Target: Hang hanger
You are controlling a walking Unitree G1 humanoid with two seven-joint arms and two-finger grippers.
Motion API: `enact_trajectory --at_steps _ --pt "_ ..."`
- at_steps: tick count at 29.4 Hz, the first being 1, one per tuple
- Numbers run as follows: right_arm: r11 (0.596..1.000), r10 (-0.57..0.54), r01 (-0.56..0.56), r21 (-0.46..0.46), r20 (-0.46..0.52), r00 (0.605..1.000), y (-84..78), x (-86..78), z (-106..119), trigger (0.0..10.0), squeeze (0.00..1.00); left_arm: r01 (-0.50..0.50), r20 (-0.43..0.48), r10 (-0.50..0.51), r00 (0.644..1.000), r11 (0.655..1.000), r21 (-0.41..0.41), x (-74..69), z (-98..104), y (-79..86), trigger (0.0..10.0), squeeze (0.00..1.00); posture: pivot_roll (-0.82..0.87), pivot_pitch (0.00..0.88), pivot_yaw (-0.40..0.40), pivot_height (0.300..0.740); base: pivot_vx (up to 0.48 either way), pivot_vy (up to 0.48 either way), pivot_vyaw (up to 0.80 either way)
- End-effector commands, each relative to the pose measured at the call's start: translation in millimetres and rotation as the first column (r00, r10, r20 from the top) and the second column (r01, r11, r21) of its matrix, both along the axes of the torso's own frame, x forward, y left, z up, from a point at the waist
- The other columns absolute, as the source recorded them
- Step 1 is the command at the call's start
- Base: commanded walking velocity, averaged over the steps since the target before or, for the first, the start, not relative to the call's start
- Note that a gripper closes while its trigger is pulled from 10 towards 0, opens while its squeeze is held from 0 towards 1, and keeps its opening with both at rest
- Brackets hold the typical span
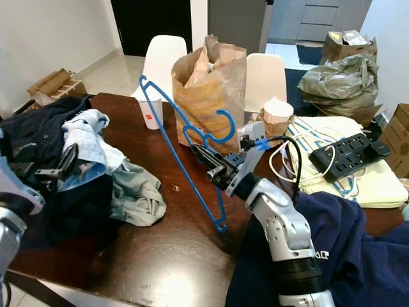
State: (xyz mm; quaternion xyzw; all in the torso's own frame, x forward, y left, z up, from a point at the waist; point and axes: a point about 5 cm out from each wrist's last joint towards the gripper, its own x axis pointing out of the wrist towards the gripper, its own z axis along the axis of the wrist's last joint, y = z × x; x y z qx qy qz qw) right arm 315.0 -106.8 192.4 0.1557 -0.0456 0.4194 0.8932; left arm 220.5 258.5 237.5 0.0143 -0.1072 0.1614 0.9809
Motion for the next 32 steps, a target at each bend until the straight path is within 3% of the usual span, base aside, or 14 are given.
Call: enact_trajectory --at_steps 1,6,8,13,18,19,20,24,32 --pt "1.000 -0.004 0.004 -0.014 -0.001 1.000 -1.2 2.4 -1.6 10.0 0.00 -0.144 -0.008 0.144 0.990 0.989 0.027 -10.8 2.9 21.8 10.0 0.00 0.06 0.079 -0.019 0.740 0.000 0.000 0.00" --pt "1.000 0.002 -0.001 -0.027 0.006 1.000 0.8 3.9 -1.0 10.0 0.00 -0.223 0.018 0.222 0.975 0.970 0.098 -13.5 9.6 55.0 10.0 0.00 0.05 0.075 -0.030 0.740 0.000 0.000 0.00" --pt "1.000 0.001 -0.001 -0.029 0.010 1.000 0.9 4.2 -0.1 10.0 0.00 -0.209 0.019 0.208 0.978 0.974 0.083 -9.0 9.2 70.1 10.0 0.00 0.05 0.072 -0.032 0.740 0.000 0.000 0.00" --pt "0.999 -0.002 0.002 -0.035 0.017 1.000 0.2 4.6 1.2 10.0 0.00 -0.183 -0.014 0.184 0.983 0.981 0.072 1.8 0.5 76.5 10.0 0.00 0.04 0.068 -0.030 0.740 0.000 0.000 0.00" --pt "0.999 -0.016 0.018 -0.038 0.038 0.999 -4.9 4.2 6.1 10.0 0.00 -0.114 -0.081 0.115 0.990 0.993 0.023 19.5 -25.3 69.2 10.0 0.00 0.01 0.063 -0.025 0.740 0.000 0.000 0.00" --pt "0.999 -0.016 0.018 -0.038 0.038 0.999 -4.9 4.2 6.1 10.0 0.00 -0.114 -0.081 0.115 0.990 0.993 0.023 19.5 -25.3 69.2 10.0 0.00 0.01 0.063 -0.025 0.740 0.000 0.000 0.00" --pt "0.999 -0.021 0.023 -0.044 0.045 0.999 -7.6 3.9 7.4 10.0 0.00 -0.019 -0.039 0.020 0.999 1.000 0.019 28.7 -19.5 55.5 10.0 0.00 -0.02 0.060 -0.024 0.740 0.000 0.000 0.00" --pt "0.998 -0.025 0.027 -0.052 0.051 0.998 -9.6 4.3 8.6 10.0 0.00 0.066 -0.003 -0.065 0.998 0.997 0.029 36.7 -13.9 39.9 10.0 0.00 -0.03 0.057 -0.021 0.740 0.000 0.000 0.00" --pt "0.997 -0.023 0.027 -0.068 0.065 0.998 -8.0 5.4 10.9 10.0 0.00 0.092 -0.015 -0.092 0.996 0.995 0.046 41.3 -21.6 28.3 10.0 0.00 -0.03 0.054 -0.024 0.740 0.000 0.000 0.00"
